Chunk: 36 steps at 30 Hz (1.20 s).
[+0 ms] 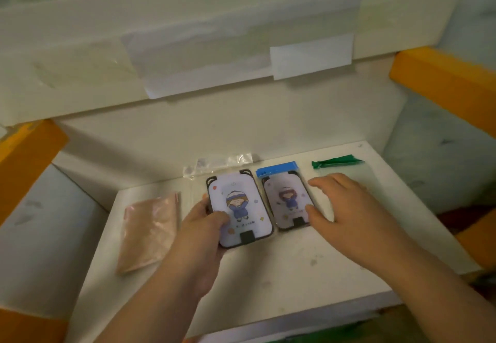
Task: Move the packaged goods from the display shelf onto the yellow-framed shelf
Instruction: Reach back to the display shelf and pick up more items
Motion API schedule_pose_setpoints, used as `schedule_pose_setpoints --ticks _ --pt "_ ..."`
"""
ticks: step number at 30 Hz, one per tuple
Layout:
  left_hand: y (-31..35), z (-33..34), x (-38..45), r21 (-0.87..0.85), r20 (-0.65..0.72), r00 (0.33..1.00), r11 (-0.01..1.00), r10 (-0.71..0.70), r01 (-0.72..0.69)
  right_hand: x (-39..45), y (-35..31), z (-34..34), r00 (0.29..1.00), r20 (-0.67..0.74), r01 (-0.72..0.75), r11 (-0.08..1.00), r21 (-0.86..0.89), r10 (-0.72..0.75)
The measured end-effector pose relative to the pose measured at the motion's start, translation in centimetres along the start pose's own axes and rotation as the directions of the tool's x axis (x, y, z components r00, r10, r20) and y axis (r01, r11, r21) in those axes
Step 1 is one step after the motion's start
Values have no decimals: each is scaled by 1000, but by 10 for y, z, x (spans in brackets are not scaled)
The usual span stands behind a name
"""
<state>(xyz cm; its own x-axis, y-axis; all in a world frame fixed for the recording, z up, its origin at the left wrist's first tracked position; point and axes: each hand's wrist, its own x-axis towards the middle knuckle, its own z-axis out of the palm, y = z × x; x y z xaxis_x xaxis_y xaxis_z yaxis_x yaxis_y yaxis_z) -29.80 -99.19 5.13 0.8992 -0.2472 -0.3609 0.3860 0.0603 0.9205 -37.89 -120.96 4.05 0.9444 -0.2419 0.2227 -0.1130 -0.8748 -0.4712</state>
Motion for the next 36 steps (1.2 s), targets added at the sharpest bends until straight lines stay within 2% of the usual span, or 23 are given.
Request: schedule_pose_setpoints --ticks 2,6,11,14,20,23,26,29,31,32,34,36 --pt "-3 25 13 60 45 999 998 -8 5 -7 16 -15 998 -22 -63 998 8 63" --pt "-13 69 40 165 40 997 985 -63 56 -23 38 -31 991 -16 -131 991 27 131" --pt "-22 97 46 337 26 998 941 -57 44 -37 50 -36 981 20 -196 980 39 195" --pt "-20 104 39 385 -10 1000 923 -28 30 -42 55 -39 983 7 -184 981 62 184" --pt "-11 105 14 413 5 999 910 36 -34 -37 54 -39 989 5 -145 987 64 145" --pt "-7 93 1 511 22 995 854 101 -98 -30 50 -38 995 8 -104 992 73 103" --pt "-2 70 -5 711 7 972 683 234 -170 -20 40 -34 998 13 -68 994 84 67" --pt "2 39 -10 874 85 883 390 462 -289 -7 25 -26 1000 5 -24 995 101 23" --pt "6 17 -14 945 120 839 198 531 -260 1 13 -19 1000 21 8 992 126 -11" --pt "9 7 -17 962 122 824 139 554 -236 4 7 -15 999 31 24 991 135 -29" --pt "13 -11 -26 977 80 815 119 573 -179 11 -6 -6 996 57 52 984 168 -62" --pt "17 -30 -40 976 30 798 156 602 -155 19 -25 4 990 101 75 975 207 -97"
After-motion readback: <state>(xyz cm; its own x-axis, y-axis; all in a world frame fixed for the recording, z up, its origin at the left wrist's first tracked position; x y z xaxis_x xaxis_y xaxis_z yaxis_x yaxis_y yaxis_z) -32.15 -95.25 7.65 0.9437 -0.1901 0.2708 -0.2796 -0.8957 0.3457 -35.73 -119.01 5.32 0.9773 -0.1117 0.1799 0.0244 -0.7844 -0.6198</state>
